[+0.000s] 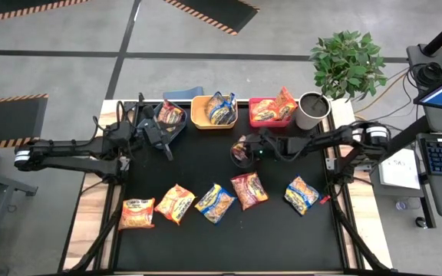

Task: Sort Maruchan noodles
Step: Put the red noodle pack into the blue bin

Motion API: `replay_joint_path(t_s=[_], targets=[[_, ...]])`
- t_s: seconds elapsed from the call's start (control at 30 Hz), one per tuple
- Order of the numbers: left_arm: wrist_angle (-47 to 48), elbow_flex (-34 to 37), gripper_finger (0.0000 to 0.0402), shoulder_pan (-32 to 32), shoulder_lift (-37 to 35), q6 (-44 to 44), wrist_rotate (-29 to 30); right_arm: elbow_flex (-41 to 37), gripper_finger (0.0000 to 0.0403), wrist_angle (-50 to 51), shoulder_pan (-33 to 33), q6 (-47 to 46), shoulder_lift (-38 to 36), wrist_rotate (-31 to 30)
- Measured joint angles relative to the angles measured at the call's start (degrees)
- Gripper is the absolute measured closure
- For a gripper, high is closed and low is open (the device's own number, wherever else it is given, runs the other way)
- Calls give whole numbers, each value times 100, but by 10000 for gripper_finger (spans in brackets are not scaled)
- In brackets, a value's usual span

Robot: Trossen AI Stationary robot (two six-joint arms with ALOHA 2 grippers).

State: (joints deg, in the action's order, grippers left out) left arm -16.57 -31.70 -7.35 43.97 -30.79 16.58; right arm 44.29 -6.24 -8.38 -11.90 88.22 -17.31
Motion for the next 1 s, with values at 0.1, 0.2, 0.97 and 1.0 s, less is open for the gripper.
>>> replay_joint_path(t_s=[0.1,0.2,0.97,1.0], targets=[[4,0,402,-1,0,-1,0,-253,340,-700,0,27,240,-169],[4,0,402,0,0,-1,0,-485,340,-1513,0,61,453,-243],[95,38,402,0,66,665,-1,-723,340,-3336,63,109,564,576],[150,54,402,0,127,809,0,-723,340,-3119,63,121,401,584]])
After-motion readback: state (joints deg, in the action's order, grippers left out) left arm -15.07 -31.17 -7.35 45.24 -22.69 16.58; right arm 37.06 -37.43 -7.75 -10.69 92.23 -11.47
